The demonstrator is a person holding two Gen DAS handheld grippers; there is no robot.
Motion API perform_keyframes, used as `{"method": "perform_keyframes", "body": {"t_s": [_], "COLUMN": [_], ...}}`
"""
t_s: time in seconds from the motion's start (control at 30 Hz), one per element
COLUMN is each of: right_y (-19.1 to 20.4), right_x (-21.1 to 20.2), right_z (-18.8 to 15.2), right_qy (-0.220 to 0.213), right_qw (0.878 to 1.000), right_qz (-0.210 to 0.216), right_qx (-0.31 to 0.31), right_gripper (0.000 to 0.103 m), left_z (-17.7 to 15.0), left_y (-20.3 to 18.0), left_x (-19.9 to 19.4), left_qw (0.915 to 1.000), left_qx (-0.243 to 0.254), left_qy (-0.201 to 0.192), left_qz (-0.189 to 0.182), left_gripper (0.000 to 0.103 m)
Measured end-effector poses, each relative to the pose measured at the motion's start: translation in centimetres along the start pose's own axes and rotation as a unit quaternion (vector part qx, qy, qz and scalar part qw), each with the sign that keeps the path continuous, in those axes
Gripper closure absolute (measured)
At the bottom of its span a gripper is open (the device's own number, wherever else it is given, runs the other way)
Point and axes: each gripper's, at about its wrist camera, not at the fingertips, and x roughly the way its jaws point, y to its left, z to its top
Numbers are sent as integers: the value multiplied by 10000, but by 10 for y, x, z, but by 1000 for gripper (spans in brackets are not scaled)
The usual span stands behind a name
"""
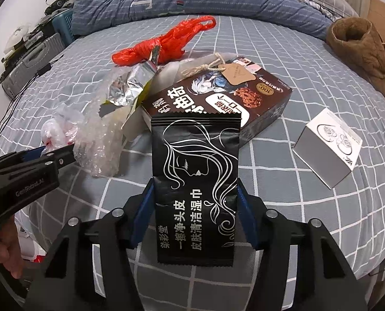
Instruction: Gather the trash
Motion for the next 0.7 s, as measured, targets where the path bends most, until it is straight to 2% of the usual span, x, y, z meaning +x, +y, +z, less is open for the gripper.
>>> {"method": "perform_keyframes", "body": {"t_s": [0.7], "right_y": [-7], "right_x": [-42], "right_z": [-9], "right_qy": [-227], "right_qw": [9996], "right_qz": [91], "right_qx": [121], "right_gripper": [48], "left_z": [-29], "left_y": [-5], "left_x": [-37], "left_qw": [9999], "left_qx": [-41], "left_qy": [-92], "left_qz": [91], "left_gripper": [55]}}
